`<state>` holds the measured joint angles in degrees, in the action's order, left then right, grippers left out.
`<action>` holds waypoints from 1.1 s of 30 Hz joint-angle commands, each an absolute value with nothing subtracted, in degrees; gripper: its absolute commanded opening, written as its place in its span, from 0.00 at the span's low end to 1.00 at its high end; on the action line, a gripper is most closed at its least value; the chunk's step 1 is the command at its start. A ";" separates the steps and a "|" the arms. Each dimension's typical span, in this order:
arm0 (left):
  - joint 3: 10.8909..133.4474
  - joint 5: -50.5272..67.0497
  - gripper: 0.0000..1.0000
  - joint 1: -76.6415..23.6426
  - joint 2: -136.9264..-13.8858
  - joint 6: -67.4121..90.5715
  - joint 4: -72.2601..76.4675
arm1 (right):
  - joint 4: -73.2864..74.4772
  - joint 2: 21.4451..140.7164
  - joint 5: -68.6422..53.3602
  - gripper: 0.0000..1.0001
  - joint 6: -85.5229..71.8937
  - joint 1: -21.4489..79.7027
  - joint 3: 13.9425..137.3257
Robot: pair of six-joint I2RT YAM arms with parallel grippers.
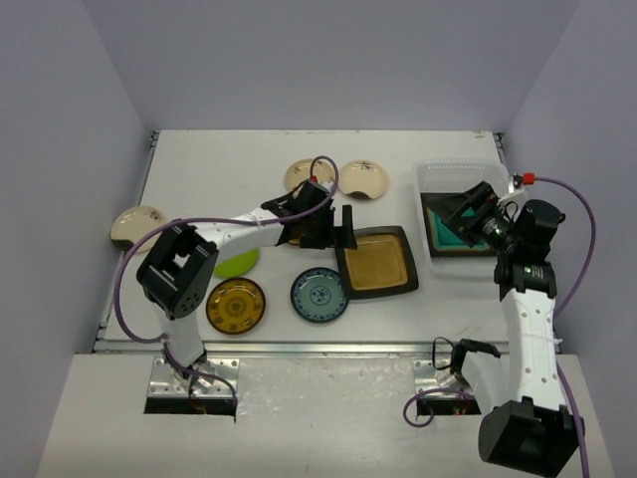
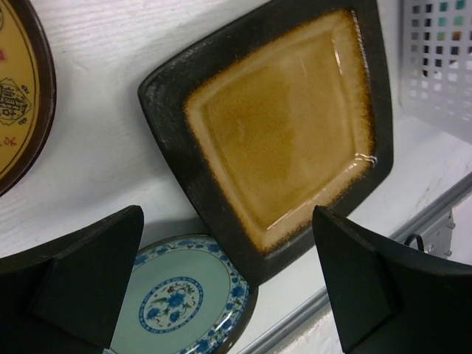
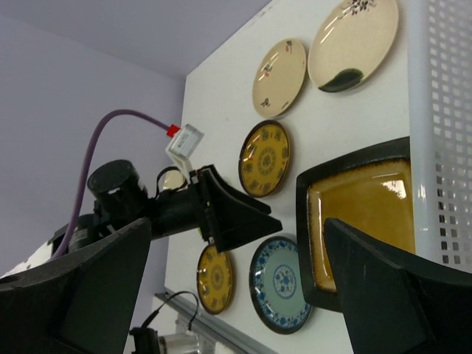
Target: Place the plates into the plastic bin on the countertop
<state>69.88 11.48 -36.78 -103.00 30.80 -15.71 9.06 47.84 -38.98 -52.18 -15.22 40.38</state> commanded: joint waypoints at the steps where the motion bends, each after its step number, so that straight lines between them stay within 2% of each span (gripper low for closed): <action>1: 69.42 8.46 0.96 -36.56 -105.22 34.67 -9.43 | 5.71 48.14 -45.54 0.99 -50.74 -15.21 39.84; 8: 69.97 10.33 0.92 -36.65 -110.64 36.02 -6.33 | 2.36 45.05 -46.29 0.99 -51.84 -15.21 37.42; 12: 69.71 12.00 0.83 -36.48 -113.46 36.87 -3.31 | -1.60 43.98 -47.25 0.99 -53.37 -15.21 34.70; 17: 69.21 13.85 0.66 -36.28 -116.82 38.16 -0.23 | -3.46 44.33 -48.55 0.99 -55.86 -15.20 32.59; 19: 68.15 14.32 0.49 -35.93 -117.37 38.89 1.90 | -4.17 44.10 -48.69 0.99 -56.82 -15.21 31.86; 21: 67.40 14.33 0.41 -35.76 -117.60 39.47 2.92 | -4.82 43.76 -48.76 0.99 -57.30 -15.21 31.20; 24: 66.19 14.36 0.20 -34.89 -117.96 40.07 4.36 | -4.01 42.66 -47.15 0.99 -56.97 -15.21 30.73; 26: 65.72 14.47 0.18 -34.43 -118.06 40.10 4.71 | -3.33 41.88 -45.52 0.99 -56.55 -15.21 30.56; 30: 64.90 14.65 0.03 -34.09 -117.78 40.34 6.08 | -2.93 41.06 -44.55 0.99 -56.36 -15.19 30.21; 33: 63.32 15.26 0.00 -33.84 -115.76 41.33 8.72 | -3.08 41.31 -44.53 0.99 -56.57 -15.18 29.94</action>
